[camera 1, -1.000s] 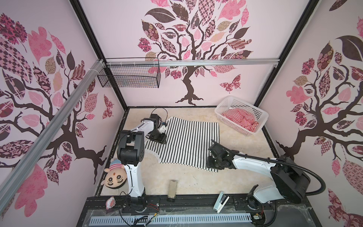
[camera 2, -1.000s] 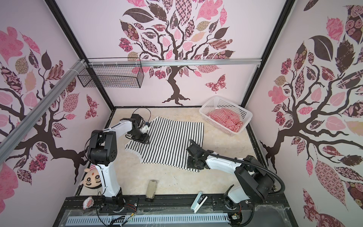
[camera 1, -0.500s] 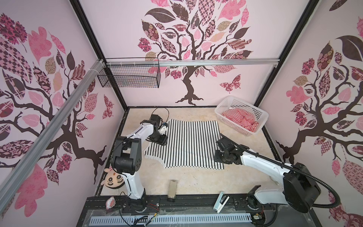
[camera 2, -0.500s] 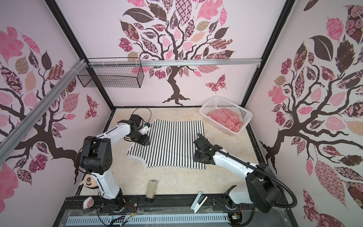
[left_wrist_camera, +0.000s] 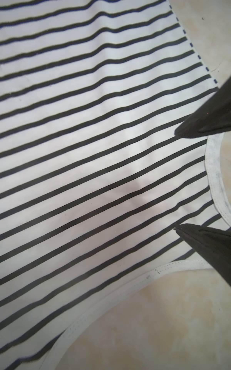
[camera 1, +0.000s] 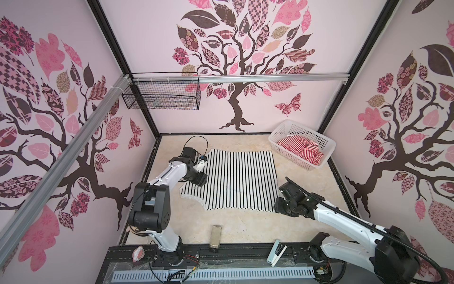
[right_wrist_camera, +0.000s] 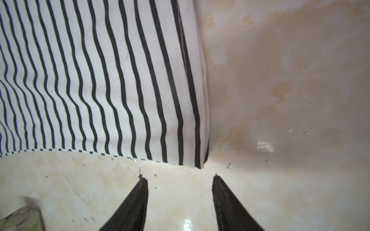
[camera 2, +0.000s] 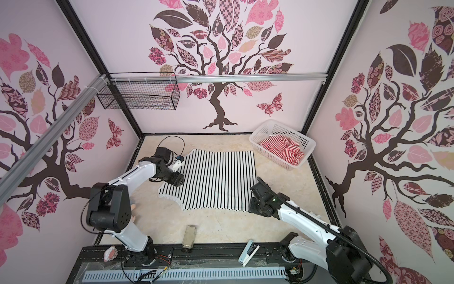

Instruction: Fold and stack the tank tops

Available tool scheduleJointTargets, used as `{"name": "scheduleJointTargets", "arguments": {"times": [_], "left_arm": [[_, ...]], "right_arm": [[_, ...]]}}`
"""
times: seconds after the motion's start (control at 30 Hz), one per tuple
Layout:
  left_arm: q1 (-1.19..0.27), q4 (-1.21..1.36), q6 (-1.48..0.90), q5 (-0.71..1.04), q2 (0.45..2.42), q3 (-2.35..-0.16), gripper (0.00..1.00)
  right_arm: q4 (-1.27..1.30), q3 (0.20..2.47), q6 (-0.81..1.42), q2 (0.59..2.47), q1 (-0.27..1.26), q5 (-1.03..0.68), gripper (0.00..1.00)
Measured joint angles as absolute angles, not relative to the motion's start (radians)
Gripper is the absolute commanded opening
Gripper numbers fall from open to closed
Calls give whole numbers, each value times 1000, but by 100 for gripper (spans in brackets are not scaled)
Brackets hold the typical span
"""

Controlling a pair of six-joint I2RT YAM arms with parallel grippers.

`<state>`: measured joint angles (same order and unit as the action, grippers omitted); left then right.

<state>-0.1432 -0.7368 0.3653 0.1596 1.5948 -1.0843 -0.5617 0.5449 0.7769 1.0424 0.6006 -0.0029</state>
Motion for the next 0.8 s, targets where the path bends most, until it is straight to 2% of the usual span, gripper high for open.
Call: {"name": "scheduleJointTargets", "arguments": {"times": [0.13,0.27,0.53,0.8], "left_arm": [[-190,-688,422,154,1435,-951,71],[-218,-653,452,155,1338,-863,69],[-218,-625,469,161,1319,-847,67],[-219,-616,463,183,1319,-834,67]], "right_arm": [[-561,487,808,986,601,-38,50],[-553,457,839,1011,601,-49,40],[-477,448,924,1056,601,-43,29],[-434,437,973,1092,587,4,27]]}}
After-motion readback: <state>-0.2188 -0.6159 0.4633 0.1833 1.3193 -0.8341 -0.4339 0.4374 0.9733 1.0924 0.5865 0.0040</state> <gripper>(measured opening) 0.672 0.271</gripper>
